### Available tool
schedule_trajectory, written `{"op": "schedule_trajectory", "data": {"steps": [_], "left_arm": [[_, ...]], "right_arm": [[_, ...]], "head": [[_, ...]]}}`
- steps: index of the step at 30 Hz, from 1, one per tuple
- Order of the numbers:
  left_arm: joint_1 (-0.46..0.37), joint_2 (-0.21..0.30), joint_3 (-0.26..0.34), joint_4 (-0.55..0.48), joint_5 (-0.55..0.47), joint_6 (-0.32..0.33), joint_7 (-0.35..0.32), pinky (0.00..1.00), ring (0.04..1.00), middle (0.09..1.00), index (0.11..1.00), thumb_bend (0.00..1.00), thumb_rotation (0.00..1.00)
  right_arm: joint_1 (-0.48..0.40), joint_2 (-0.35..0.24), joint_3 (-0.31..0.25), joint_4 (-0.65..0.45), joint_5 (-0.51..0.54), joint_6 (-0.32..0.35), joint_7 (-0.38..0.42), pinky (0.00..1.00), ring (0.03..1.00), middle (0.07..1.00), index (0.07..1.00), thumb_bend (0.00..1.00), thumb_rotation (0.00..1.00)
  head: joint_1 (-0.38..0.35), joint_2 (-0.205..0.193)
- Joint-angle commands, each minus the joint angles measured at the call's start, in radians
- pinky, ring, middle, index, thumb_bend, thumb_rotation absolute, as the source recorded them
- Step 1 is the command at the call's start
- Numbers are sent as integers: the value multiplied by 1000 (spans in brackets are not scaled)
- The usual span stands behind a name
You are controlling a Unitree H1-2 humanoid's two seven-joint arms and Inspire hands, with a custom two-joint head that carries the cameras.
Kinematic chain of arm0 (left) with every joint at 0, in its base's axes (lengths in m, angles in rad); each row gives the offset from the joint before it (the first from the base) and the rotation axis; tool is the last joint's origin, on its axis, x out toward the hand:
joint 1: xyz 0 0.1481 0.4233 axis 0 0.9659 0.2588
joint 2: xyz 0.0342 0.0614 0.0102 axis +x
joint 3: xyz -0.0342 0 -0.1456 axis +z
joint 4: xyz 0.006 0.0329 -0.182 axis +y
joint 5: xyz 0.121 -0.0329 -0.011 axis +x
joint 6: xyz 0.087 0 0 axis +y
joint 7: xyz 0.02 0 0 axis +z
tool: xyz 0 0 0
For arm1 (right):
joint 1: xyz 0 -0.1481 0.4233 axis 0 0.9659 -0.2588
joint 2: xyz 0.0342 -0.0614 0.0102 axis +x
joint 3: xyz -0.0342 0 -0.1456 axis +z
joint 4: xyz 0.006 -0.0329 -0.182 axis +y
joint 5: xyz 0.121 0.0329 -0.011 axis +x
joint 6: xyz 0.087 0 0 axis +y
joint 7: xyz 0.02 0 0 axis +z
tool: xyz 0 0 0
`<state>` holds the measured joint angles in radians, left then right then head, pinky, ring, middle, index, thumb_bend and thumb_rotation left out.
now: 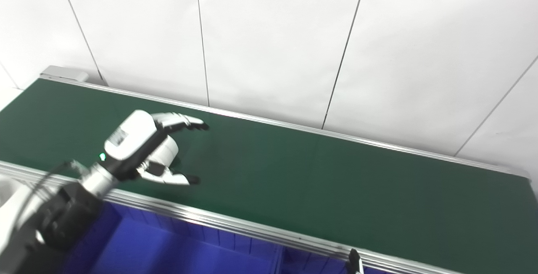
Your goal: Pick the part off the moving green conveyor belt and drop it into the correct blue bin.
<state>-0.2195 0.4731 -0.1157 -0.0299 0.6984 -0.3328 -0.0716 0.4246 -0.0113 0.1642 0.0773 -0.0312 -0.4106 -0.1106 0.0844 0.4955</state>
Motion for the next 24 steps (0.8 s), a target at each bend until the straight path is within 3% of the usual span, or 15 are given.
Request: {"op": "schedule_trajectory", "data": {"steps": [1, 11, 15, 24], "left_arm": [[-56, 21, -7, 45, 10, -4, 2, 676, 768, 783, 741, 992, 351], [-183, 46, -63, 294, 75, 13, 18, 773, 834, 849, 771, 1000, 325], [-222, 54, -96, 373, 84, 31, -5, 803, 855, 867, 781, 1000, 329], [-265, 60, -173, 472, 109, 56, -12, 808, 871, 882, 794, 1000, 327]], "right_arm": [[-3, -3, -1, -14, -1, -59, 14, 1000, 1000, 1000, 1000, 672, 1000], [-2, 6, -7, -21, 8, -59, 30, 1000, 1000, 1000, 1000, 673, 1000], [-3, 9, -10, -21, 30, -59, 53, 1000, 1000, 1000, 1000, 683, 1000], [0, 22, -19, -26, 24, -59, 64, 1000, 998, 1000, 1000, 739, 1000]], "head": [[1, 3], [-10, 15], [-19, 20], [-29, 27]]}}
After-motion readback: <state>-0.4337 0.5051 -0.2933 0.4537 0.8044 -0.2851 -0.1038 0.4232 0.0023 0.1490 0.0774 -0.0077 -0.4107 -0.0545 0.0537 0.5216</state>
